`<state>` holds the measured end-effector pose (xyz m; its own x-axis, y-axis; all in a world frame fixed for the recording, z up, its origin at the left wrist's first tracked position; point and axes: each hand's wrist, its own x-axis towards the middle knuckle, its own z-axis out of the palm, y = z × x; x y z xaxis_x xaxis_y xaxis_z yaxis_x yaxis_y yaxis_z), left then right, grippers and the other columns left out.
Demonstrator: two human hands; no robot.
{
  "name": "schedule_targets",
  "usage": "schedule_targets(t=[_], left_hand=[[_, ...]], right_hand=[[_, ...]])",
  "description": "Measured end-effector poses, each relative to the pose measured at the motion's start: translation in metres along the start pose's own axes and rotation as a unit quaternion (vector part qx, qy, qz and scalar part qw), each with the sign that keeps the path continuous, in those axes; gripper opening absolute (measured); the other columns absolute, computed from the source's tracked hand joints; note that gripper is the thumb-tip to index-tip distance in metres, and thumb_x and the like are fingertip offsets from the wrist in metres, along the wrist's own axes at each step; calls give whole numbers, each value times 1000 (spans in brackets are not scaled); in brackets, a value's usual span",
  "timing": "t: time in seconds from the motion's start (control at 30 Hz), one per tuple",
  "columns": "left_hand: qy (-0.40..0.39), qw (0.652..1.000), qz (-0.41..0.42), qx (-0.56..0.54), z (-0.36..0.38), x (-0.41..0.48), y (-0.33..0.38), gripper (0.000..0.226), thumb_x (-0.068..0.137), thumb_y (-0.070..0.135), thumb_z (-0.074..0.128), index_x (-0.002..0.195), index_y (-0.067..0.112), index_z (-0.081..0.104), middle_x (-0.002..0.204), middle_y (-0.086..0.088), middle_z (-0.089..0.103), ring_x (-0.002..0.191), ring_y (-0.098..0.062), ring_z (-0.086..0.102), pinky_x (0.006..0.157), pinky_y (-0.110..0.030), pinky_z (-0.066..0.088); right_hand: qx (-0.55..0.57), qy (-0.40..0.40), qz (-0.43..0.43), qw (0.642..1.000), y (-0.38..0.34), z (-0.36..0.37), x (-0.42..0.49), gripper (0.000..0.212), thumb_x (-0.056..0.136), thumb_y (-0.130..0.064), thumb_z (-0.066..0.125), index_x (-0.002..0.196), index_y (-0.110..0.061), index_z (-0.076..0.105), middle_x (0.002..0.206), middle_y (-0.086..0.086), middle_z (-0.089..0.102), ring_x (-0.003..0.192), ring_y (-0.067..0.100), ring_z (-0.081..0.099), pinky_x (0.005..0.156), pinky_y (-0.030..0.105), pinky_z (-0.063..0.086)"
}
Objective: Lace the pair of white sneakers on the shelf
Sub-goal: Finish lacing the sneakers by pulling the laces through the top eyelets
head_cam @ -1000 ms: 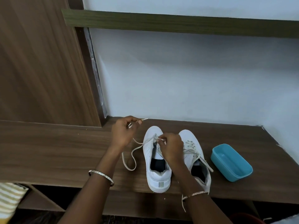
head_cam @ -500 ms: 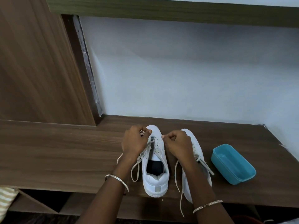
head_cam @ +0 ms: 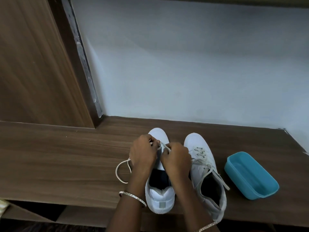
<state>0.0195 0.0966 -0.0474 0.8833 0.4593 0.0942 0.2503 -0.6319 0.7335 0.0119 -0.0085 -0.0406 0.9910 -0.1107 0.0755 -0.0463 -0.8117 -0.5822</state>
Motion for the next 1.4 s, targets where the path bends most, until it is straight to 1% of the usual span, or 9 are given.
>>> schedule_targets(t=[0.07,0.2,0.63,0.73,0.8,0.97,1.07,1.3,1.4], left_hand=[[3,1000,-2,-24,3,-2,-3,14,87,35,70,79,24,74,88,9,74,87,-16,68,65,-26,41],[4,996,6,-86,11,-5,-7,14,86,34,72,76,25,75,76,9,72,76,-13,66,58,-25,37],[25,995,-7,-92,28,-9,-14,13,87,39,71,79,28,76,80,10,71,78,-13,66,65,-30,49],[26,990,-29,-139,31,-7,-17,13,84,39,75,75,30,76,75,12,72,74,-11,68,68,-33,53],[21,987,-31,-156,31,-6,-18,11,83,37,77,75,30,77,74,12,73,72,-9,68,69,-34,54],[5,986,-13,-168,30,-4,-20,4,81,33,79,77,31,79,79,12,75,75,-6,68,71,-34,55],[-12,984,-14,-180,29,-2,-23,4,81,30,79,78,32,80,78,13,75,75,-7,70,71,-34,55],[-24,983,5,-183,30,2,-27,7,82,29,78,78,34,79,81,13,75,78,-5,70,73,-34,55],[-42,985,25,-165,26,5,-29,12,82,27,79,75,37,77,82,13,74,80,-4,69,72,-32,54]], right_hand=[[22,19,21,999,6,4,1,21,93,-24,55,100,-19,74,93,0,73,91,24,66,67,28,41],[130,18,53,990,15,5,4,16,89,-21,61,92,-24,76,82,-7,72,81,19,66,65,26,43],[279,-78,68,955,31,3,17,13,90,-27,68,94,-29,80,84,-16,76,87,4,69,83,31,55],[374,-136,126,909,28,-5,20,28,91,-39,66,79,-16,77,76,-8,74,78,14,70,73,30,52],[417,-159,173,878,28,-6,24,34,93,-46,64,84,-15,78,82,-1,77,82,18,73,77,33,56],[510,-91,222,826,21,11,20,7,90,-1,70,90,-4,76,88,16,77,87,30,74,90,45,59],[537,-79,232,807,20,17,21,5,87,1,72,90,-1,75,84,15,77,82,29,73,89,47,59],[551,-77,223,801,22,21,26,3,86,-2,74,88,0,75,84,20,76,80,31,72,85,45,60],[496,-73,192,844,21,25,29,7,92,-6,68,92,-2,73,89,20,75,81,29,71,83,44,59]])
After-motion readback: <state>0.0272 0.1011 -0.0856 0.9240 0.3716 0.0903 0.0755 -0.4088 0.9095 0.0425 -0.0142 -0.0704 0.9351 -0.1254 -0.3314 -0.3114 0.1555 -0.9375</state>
